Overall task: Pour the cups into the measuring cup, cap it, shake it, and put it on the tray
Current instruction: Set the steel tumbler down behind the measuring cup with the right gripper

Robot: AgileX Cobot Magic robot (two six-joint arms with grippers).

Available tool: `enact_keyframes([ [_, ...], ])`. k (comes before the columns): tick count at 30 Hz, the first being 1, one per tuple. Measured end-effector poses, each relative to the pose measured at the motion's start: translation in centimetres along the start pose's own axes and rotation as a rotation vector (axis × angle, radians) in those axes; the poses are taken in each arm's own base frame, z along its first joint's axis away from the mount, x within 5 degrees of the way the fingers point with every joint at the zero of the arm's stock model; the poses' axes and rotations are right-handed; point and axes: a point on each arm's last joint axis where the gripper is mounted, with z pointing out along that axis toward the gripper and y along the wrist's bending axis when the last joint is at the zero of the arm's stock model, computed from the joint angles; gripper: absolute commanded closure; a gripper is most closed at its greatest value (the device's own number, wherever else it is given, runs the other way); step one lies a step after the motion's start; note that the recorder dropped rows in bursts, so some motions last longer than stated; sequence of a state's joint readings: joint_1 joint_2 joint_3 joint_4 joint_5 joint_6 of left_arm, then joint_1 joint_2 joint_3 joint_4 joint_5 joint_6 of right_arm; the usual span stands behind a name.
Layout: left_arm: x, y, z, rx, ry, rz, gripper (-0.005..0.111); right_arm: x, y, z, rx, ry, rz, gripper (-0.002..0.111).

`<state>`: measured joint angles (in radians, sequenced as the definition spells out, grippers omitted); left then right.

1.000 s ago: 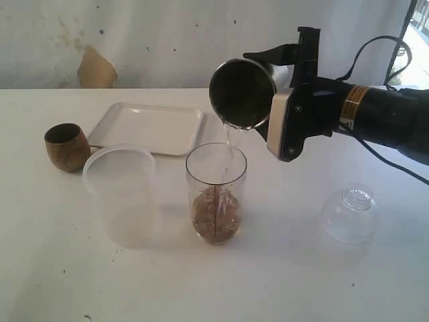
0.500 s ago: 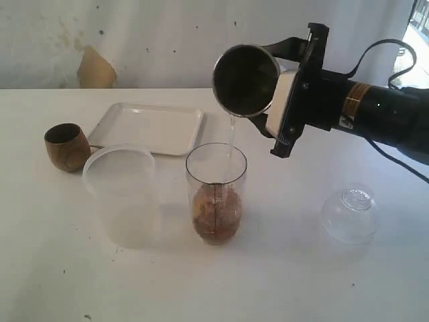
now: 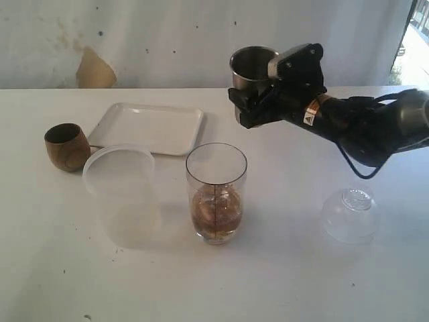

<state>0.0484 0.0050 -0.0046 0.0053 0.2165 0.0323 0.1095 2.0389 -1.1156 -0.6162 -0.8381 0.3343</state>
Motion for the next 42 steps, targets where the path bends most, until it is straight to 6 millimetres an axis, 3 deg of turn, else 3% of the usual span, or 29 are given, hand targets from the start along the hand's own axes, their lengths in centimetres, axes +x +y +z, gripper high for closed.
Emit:
enact_keyframes([
  [2,0.0,0.0,0.0,0.000,0.000,0.000,0.107,1.9,-0.7,2.0,-0.009,0.014,0.049,0.108],
  [6,0.0,0.0,0.0,0.000,0.000,0.000,0.107,4.0,-1.2,3.6,-0.018,0.028,0.076,0.108],
  [12,0.0,0.0,0.0,0.000,0.000,0.000,0.107,6.8,-1.4,4.9,-0.024,0.062,0.105,0.108],
  [17,0.0,0.0,0.0,0.000,0.000,0.000,0.107,7.7,-1.2,5.2,-0.052,0.052,0.115,0.107],
  [20,0.0,0.0,0.0,0.000,0.000,0.000,0.107,7.6,-1.2,5.2,-0.058,0.047,0.114,0.097],
  [22,0.0,0.0,0.0,0.000,0.000,0.000,0.107,7.7,-1.2,5.2,-0.055,0.054,0.114,0.080],
  [24,0.0,0.0,0.0,0.000,0.000,0.000,0.107,7.8,-1.2,5.2,-0.055,0.064,0.110,0.054],
  [27,0.0,0.0,0.0,0.000,0.000,0.000,0.107,7.9,-1.2,5.2,-0.051,0.076,0.109,0.025],
  [29,0.0,0.0,0.0,0.000,0.000,0.000,0.107,7.9,-1.2,5.2,-0.050,0.079,0.109,0.015],
  [42,0.0,0.0,0.0,0.000,0.000,0.000,0.107,5.8,-1.4,5.2,-0.053,0.022,0.093,0.012],
])
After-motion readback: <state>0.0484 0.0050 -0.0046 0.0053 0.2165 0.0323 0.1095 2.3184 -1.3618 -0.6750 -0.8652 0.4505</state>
